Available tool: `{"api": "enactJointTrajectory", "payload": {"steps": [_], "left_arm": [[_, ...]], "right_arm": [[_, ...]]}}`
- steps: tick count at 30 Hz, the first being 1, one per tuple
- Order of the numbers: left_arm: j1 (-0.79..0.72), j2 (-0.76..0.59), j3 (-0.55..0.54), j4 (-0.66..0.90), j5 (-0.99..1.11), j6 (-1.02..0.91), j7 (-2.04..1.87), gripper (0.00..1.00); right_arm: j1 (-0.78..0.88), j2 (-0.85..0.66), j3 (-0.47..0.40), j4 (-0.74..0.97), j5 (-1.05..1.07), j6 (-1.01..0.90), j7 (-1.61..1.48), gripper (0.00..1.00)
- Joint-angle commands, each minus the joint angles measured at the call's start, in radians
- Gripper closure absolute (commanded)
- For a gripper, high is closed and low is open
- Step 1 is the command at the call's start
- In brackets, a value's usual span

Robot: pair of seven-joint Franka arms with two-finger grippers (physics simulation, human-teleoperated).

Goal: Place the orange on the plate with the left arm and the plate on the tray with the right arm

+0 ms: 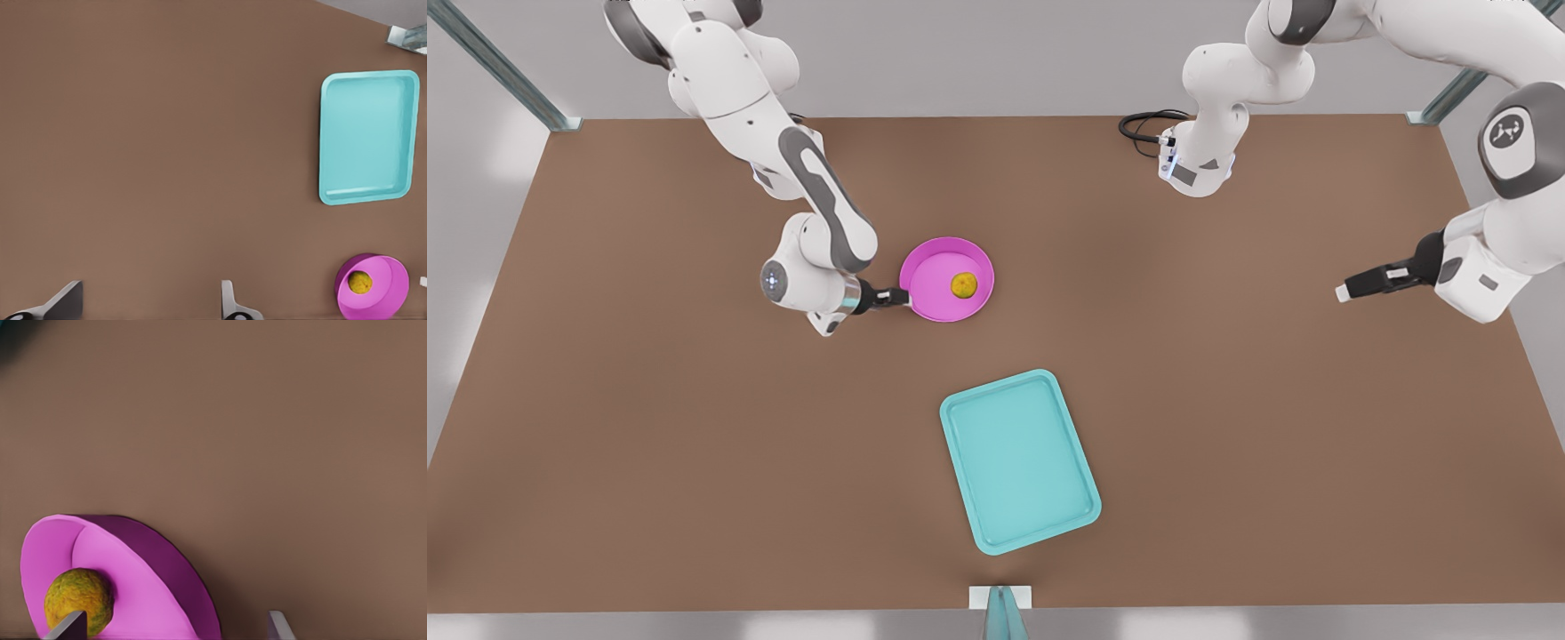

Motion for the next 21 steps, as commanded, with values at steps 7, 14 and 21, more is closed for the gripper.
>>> {"api": "enactJointTrajectory", "payload": {"steps": [7,14,21], "left_arm": [[0.002,0.009,0.002,-0.002,-0.017,-0.027,0.173,0.0],[-0.015,0.012,-0.012,0.001,-0.038,-0.06,0.152,0.0],[-0.014,0.007,-0.012,0.004,-0.074,-0.105,0.161,0.0]], "right_arm": [[0.0,0.058,0.007,0.03,0.012,-0.045,-0.309,0.23],[-0.007,0.068,0.007,0.038,0.01,-0.064,-0.303,0.49],[-0.003,0.107,0.013,0.058,0.01,-0.064,-0.305,0.54]]}}
